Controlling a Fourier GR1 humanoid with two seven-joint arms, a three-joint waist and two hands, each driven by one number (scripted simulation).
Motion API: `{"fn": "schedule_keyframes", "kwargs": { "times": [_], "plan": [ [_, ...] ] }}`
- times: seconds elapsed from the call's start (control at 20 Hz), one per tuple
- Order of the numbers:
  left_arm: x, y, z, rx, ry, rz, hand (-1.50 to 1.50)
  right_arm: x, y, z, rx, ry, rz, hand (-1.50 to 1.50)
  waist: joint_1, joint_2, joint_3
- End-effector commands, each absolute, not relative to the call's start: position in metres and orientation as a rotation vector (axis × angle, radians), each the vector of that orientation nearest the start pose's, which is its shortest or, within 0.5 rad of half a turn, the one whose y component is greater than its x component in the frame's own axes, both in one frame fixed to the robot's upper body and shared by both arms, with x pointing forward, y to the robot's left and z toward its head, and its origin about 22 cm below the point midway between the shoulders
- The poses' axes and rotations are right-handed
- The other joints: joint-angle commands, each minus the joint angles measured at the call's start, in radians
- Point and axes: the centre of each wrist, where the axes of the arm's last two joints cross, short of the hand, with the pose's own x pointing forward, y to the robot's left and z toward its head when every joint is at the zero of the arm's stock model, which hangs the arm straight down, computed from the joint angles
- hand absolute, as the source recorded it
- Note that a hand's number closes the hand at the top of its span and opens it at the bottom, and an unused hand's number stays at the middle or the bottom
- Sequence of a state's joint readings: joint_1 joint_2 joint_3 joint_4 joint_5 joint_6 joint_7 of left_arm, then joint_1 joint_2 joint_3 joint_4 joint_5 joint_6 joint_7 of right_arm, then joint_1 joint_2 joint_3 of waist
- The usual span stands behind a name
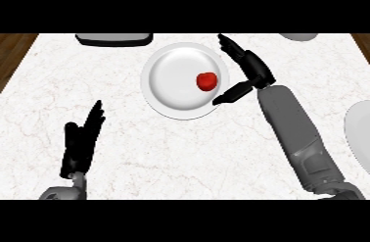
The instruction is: Pick the tomato from the plate and place it in the plate
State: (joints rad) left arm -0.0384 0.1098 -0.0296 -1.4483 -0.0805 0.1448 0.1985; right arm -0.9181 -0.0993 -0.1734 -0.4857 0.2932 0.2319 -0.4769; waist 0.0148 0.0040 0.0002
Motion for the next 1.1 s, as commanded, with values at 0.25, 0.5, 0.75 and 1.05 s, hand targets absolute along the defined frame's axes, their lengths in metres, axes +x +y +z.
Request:
{"fn": "schedule_keyframes", "kwargs": {
  "times": [0.25, 0.5, 0.75, 1.05],
  "plan": [
    [0.244, 0.255, -0.018, 0.233, -1.280, -0.015, 0.00, 0.426, -0.193, 0.030, 0.037, -1.707, 0.607, -1.50, -0.006, -0.003, 0.000],
    [0.248, 0.249, -0.018, 0.227, -1.290, -0.053, 0.00, 0.418, -0.182, 0.007, 0.021, -1.717, 0.635, -1.50, 0.000, 0.000, 0.000],
    [0.255, 0.259, -0.013, 0.235, -1.301, -0.037, 0.00, 0.421, -0.199, 0.005, -0.061, -1.693, 0.610, -1.50, 0.010, 0.006, 0.000],
    [0.261, 0.242, -0.010, 0.229, -1.292, -0.056, 0.00, 0.422, -0.229, 0.009, -0.099, -1.655, 0.639, -1.50, 0.003, 0.003, 0.000]
  ]
}}
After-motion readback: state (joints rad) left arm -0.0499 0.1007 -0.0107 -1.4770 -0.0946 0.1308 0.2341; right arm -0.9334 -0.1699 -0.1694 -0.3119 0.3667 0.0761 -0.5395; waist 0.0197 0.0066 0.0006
